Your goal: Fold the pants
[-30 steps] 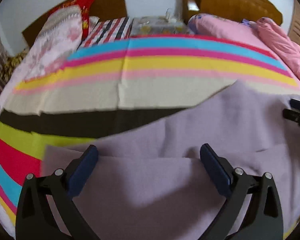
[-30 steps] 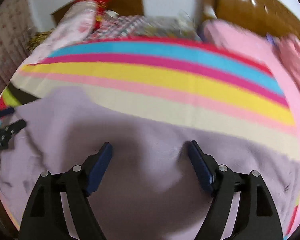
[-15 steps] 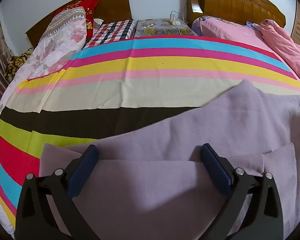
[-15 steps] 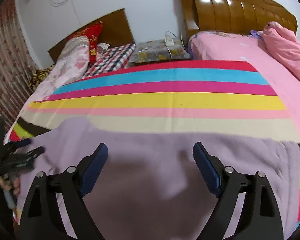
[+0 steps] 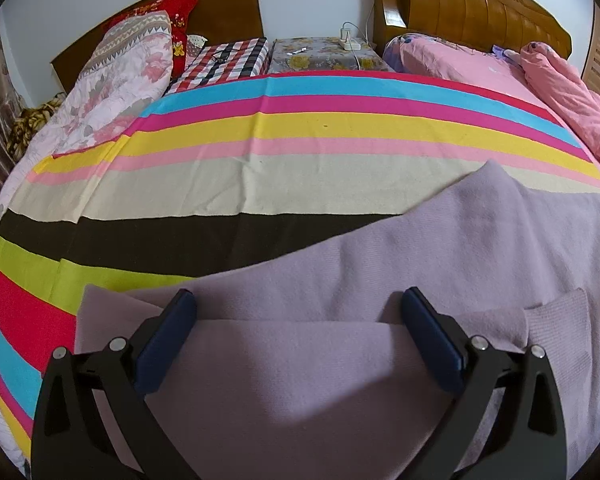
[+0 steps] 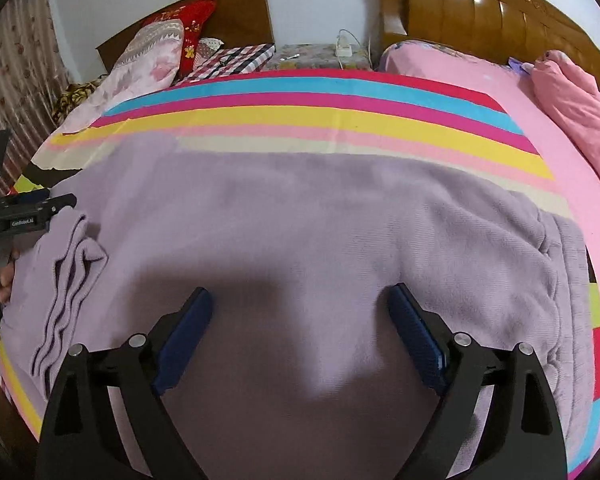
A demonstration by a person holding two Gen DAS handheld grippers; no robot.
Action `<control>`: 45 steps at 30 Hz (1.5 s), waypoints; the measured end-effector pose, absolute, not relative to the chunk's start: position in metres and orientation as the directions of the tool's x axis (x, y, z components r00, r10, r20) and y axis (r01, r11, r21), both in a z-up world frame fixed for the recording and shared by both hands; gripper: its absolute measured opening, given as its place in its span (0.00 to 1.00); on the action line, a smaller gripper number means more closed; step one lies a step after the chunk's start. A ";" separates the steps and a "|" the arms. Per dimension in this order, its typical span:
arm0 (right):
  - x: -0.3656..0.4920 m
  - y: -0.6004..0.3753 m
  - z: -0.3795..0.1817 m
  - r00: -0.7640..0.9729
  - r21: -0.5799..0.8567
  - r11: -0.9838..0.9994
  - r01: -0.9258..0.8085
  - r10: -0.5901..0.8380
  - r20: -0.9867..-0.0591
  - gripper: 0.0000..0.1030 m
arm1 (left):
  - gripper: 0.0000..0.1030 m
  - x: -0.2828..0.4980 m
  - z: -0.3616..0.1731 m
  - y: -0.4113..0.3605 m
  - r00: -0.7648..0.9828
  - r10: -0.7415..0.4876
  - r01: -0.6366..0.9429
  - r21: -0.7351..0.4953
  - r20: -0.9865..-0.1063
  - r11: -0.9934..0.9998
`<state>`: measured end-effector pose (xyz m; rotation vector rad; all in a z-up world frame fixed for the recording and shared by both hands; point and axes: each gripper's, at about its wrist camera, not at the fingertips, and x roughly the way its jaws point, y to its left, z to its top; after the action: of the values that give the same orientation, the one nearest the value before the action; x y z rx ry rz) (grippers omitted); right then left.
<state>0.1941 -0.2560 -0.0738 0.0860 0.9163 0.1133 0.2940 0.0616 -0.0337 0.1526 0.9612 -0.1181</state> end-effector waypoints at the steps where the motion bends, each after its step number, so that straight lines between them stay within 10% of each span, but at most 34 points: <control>1: 0.194 -0.256 -0.074 0.606 0.130 0.990 -0.061 0.140 -0.783 0.84 | 0.99 0.295 -0.034 0.063 0.566 -0.037 0.167 0.070 -0.824 0.983; 7: 0.167 -0.268 -0.054 0.676 0.109 0.993 0.054 0.044 -0.735 0.83 | 0.98 0.286 -0.023 0.071 0.613 -0.042 0.129 0.047 -0.789 0.991; 14: 0.029 -0.351 -0.031 0.820 0.442 0.885 0.145 0.143 -0.555 0.84 | 0.98 0.181 0.039 0.067 0.800 -0.139 0.152 -0.027 -0.584 0.988; 28: 0.024 -0.366 -0.081 0.722 0.540 0.807 0.240 0.223 -0.655 0.84 | 0.99 0.159 -0.042 0.013 0.618 -0.191 0.304 0.008 -0.763 0.953; 45: 0.058 -0.386 -0.092 0.701 0.739 0.588 0.328 0.373 -0.608 0.78 | 0.99 0.152 -0.045 0.012 0.619 -0.223 0.306 -0.031 -0.753 0.952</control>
<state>0.0576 -0.3855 -0.0921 0.9720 0.8283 0.0299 0.1520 0.0117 -0.0446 0.1043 0.8509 -0.3050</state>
